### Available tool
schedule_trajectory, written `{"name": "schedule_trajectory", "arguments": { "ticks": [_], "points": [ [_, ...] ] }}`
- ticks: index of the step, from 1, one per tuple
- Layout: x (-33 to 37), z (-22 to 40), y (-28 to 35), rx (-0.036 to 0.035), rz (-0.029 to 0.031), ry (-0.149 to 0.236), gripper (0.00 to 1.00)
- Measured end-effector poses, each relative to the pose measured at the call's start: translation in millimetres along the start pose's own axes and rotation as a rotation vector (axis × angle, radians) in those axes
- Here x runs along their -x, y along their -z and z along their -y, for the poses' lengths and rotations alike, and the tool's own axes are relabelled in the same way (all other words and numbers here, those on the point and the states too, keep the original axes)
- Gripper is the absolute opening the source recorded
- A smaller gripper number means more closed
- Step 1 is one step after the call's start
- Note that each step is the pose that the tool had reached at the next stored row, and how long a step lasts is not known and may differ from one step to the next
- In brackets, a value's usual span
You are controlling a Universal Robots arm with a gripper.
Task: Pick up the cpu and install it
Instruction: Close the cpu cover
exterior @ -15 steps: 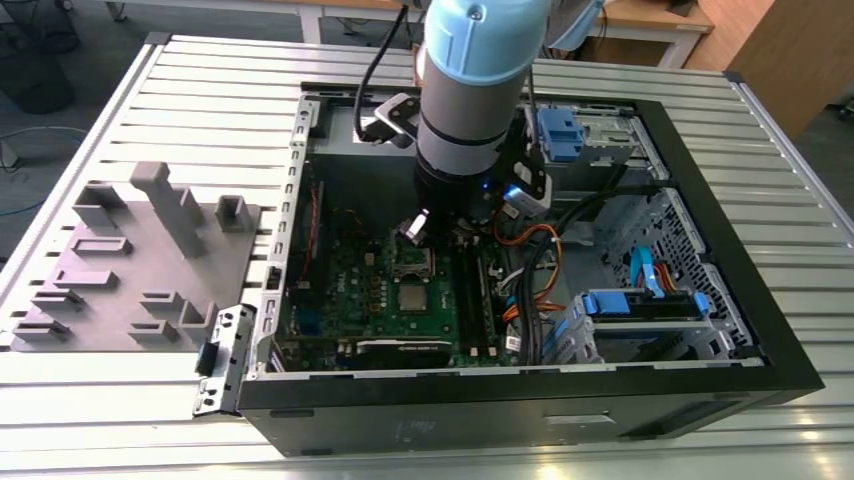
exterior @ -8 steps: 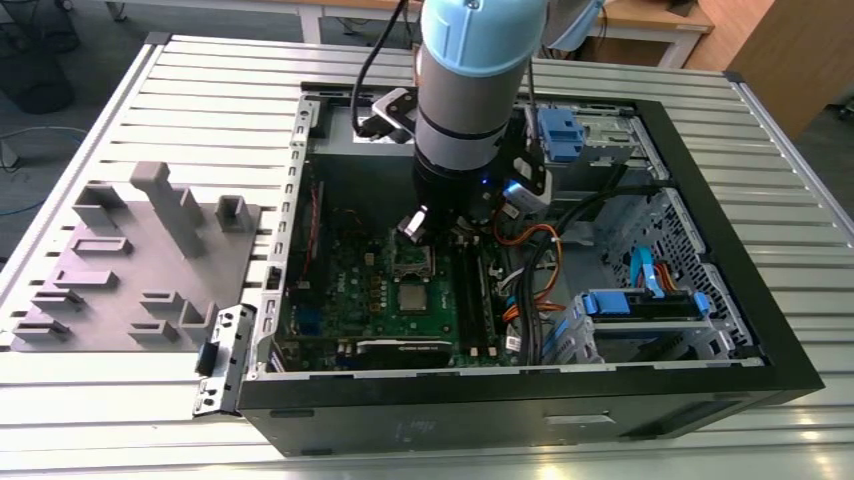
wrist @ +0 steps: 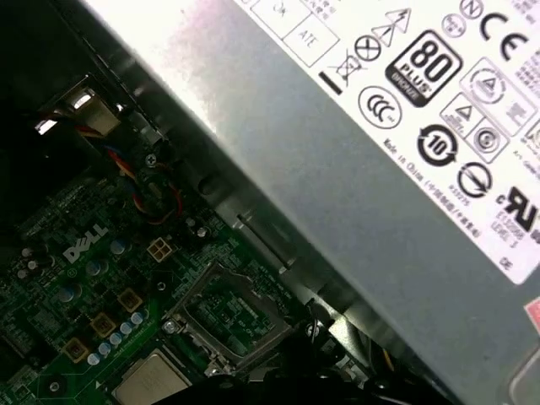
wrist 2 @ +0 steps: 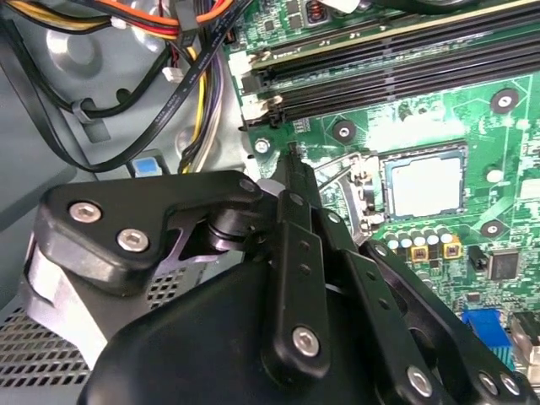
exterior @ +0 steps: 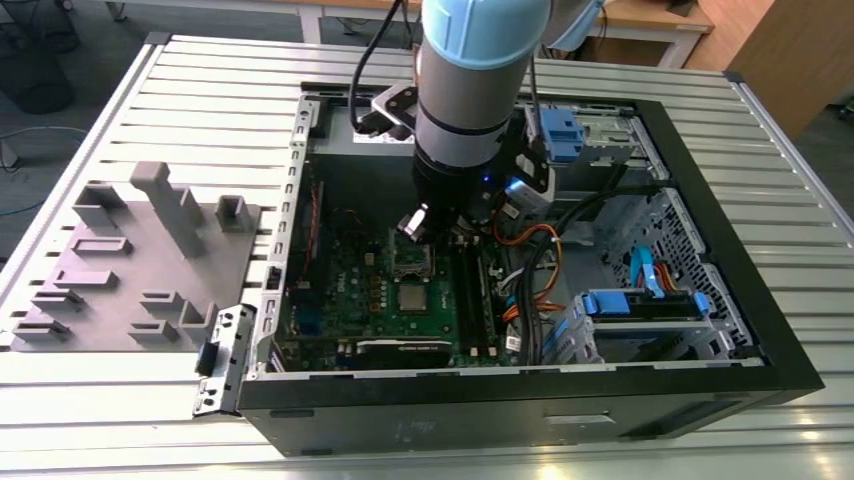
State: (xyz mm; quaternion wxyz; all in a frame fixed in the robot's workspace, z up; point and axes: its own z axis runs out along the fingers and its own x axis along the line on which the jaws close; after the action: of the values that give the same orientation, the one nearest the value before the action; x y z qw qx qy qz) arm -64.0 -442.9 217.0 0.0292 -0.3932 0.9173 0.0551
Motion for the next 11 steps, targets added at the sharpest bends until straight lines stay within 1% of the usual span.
{"name": "schedule_trajectory", "arguments": {
  "ticks": [11],
  "points": [
    [-8.3, 7.4, 5.6, -0.0001, -0.0002, 0.001, 0.11]
  ]
}}
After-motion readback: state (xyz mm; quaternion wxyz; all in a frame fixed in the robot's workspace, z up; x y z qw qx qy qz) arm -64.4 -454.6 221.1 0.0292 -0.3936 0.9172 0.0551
